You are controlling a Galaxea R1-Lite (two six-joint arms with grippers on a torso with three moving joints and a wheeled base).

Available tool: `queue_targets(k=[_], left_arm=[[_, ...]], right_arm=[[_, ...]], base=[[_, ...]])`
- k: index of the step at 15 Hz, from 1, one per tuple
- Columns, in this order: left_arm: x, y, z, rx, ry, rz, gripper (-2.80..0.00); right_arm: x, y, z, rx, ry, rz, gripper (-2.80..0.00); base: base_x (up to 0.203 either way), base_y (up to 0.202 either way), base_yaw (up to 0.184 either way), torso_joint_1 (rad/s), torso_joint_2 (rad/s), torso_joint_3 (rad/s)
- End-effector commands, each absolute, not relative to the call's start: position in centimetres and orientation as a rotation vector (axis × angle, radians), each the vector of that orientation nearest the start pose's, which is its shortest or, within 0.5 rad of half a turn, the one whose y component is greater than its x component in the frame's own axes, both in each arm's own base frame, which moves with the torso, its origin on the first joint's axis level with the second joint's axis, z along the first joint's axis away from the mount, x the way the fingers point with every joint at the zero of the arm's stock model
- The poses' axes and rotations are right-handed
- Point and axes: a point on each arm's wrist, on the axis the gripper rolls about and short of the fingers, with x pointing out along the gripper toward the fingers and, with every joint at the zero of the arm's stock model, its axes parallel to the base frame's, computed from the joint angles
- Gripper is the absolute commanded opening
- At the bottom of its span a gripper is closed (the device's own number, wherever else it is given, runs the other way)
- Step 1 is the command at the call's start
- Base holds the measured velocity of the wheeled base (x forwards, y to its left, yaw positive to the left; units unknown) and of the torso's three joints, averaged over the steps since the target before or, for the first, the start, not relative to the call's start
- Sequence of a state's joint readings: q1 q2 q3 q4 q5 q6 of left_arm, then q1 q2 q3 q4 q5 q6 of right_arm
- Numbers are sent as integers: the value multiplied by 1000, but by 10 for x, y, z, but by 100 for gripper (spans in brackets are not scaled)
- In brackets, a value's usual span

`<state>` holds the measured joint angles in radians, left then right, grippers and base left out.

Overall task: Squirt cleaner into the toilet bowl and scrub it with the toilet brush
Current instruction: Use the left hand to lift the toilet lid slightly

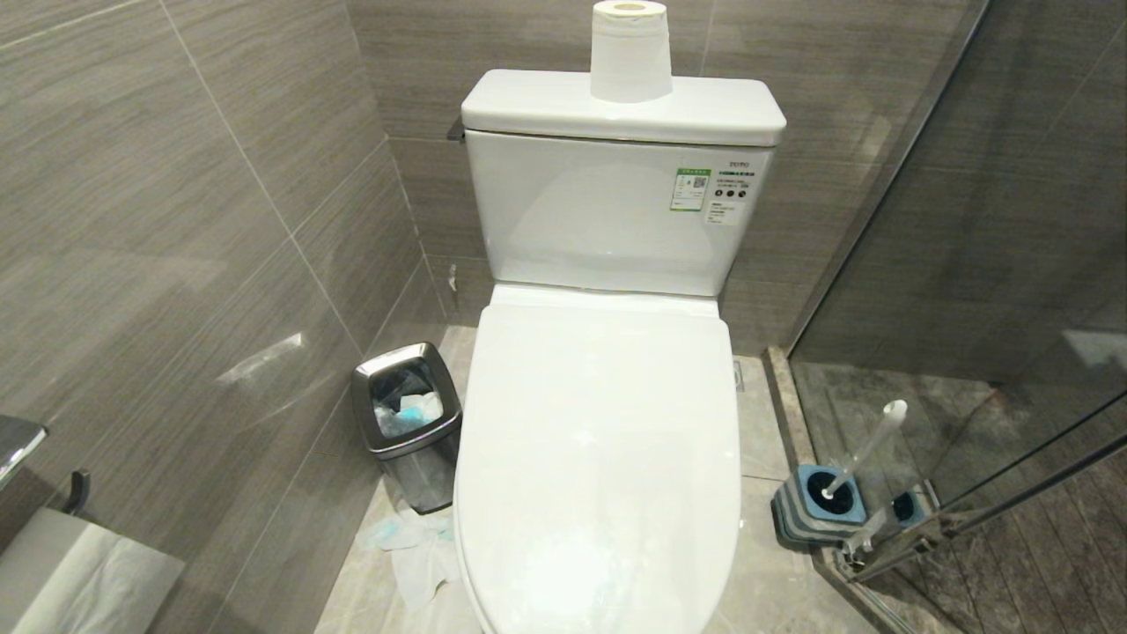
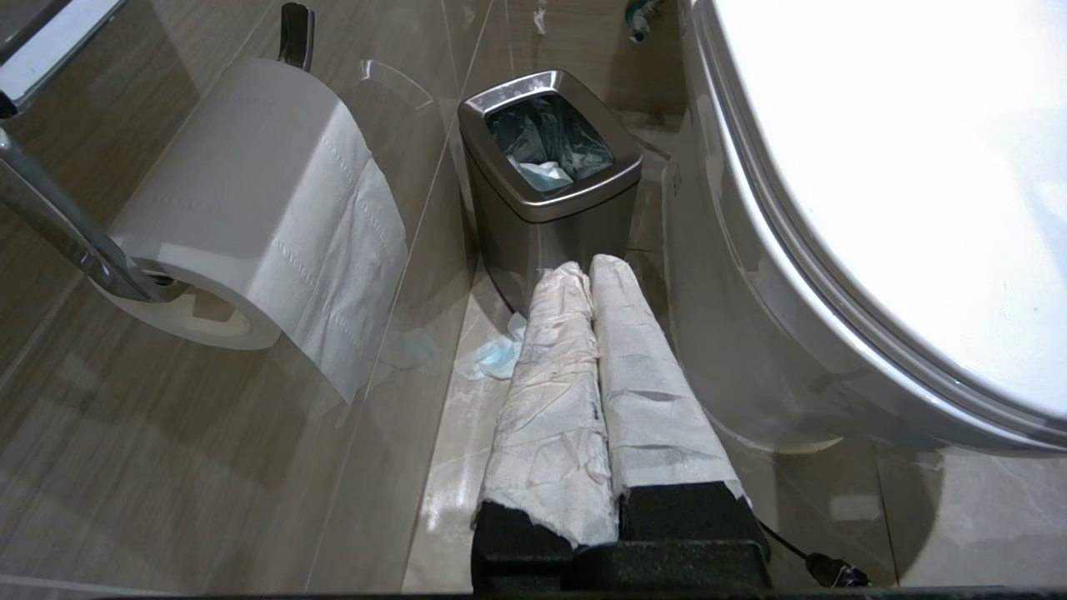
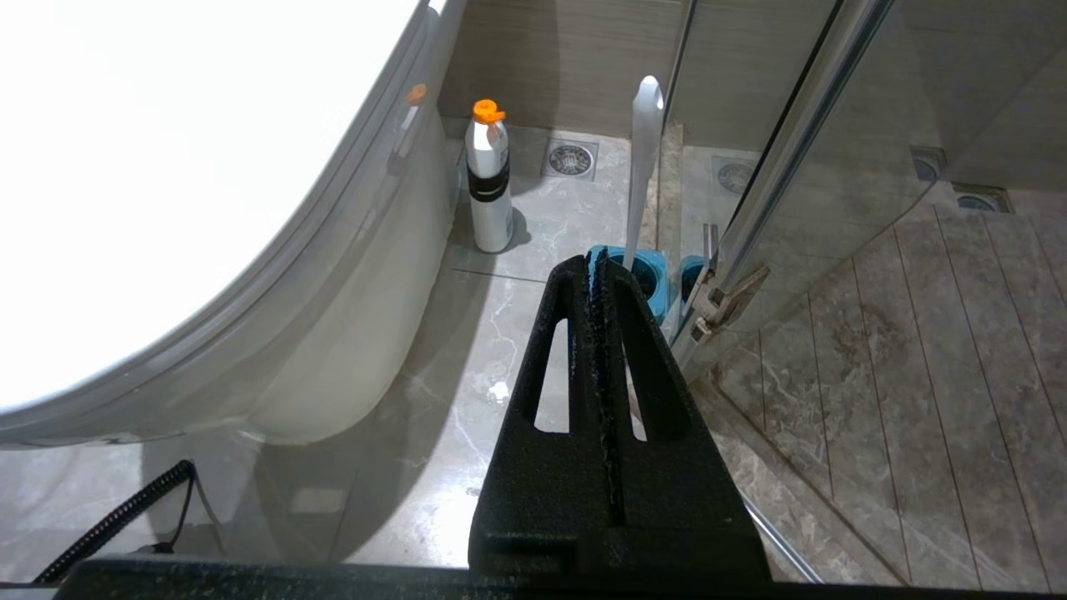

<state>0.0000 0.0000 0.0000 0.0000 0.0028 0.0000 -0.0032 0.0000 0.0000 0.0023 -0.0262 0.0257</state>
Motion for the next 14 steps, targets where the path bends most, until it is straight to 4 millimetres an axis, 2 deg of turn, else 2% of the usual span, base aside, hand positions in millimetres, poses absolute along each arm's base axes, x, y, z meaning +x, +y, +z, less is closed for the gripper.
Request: queue_targets(k=[1, 14], left_arm=[[-23, 0, 75, 0, 3, 3, -280], [-23, 0, 75, 0, 3, 3, -280]], right_arm=[[-23, -1, 75, 25, 4, -29, -280], [-23, -1, 75, 26, 4, -29, -280]], base=[[0, 0, 0, 0, 0, 0], [0, 0, 0, 0, 0, 0]])
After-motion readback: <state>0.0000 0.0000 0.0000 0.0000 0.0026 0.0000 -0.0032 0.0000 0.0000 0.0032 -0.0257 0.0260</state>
